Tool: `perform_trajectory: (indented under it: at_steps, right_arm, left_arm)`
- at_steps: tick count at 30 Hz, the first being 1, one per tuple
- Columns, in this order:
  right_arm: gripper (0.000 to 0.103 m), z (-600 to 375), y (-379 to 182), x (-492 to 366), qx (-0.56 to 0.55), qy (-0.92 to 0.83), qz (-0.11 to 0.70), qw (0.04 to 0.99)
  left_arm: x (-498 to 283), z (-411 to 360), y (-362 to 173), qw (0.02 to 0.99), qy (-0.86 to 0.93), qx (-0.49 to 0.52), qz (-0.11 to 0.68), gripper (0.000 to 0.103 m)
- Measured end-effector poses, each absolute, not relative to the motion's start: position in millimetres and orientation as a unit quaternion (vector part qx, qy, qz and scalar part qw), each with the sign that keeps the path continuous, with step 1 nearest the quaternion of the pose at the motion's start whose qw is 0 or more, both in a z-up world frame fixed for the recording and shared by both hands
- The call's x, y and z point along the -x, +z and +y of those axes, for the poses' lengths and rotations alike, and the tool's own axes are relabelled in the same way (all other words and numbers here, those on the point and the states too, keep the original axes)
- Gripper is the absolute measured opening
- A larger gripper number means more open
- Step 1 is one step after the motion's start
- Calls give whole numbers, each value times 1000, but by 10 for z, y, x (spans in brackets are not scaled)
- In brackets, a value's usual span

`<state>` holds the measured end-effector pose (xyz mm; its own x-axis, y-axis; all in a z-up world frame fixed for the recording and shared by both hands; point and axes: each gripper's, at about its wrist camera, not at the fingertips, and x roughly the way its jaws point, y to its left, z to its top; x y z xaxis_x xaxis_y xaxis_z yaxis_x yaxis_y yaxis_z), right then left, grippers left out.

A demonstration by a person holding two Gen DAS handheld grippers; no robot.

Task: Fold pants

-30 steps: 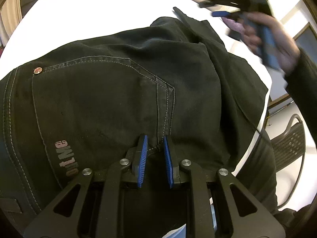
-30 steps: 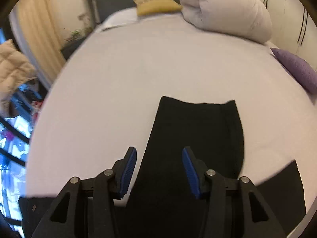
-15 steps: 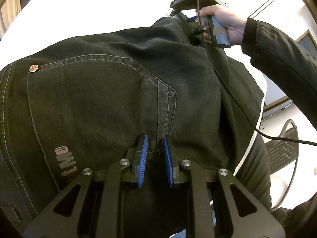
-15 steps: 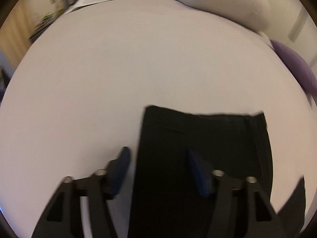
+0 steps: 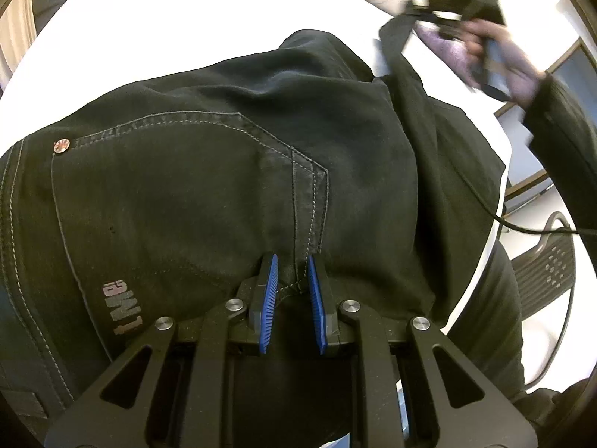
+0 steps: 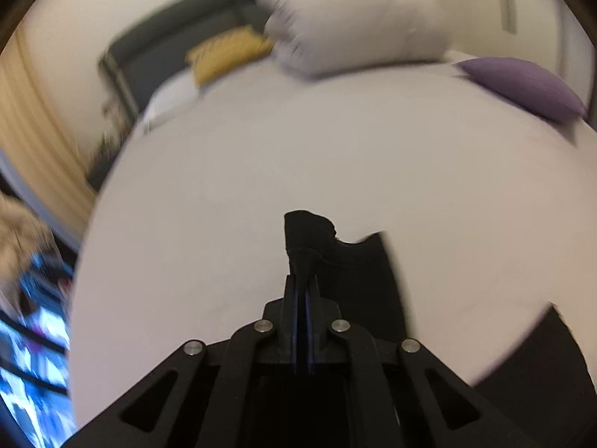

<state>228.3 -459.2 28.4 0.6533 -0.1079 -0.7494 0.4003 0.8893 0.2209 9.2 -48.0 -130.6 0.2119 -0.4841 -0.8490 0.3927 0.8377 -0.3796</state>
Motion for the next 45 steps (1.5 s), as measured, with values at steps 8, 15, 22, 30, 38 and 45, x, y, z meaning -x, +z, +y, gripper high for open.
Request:
perform_trajectory:
  at_steps: [8,15,22,30,38,45]
  right_arm:
    - [3,-5683,572,-850,-307,-223,288,879]
    - [3,-6151,54,37,-428,-267,257,824]
    - [32,-6345,-445,384,-529,-261,242,771]
    - [35,-6217,-596,325,-531,-221,253,778]
    - [3,-6315,-680,589,-547,-250,242,761]
    - [2,-6322,-668,845,-552,-265,226,758]
  left_arm:
    - [-152,-560,-1254,770,-279,35,573,17]
    - [-171,-700,-1198,769,-262,12,583,17]
    - [-169,-779,-1146,770,-245,10,589,17]
    - [-111,-877,-1149,773,-229,3,591,19]
    - [-56,-994,-1100,775,-221,-12,592,22]
    - [-35,-1049,-1074,775,-223,-22,590,26]
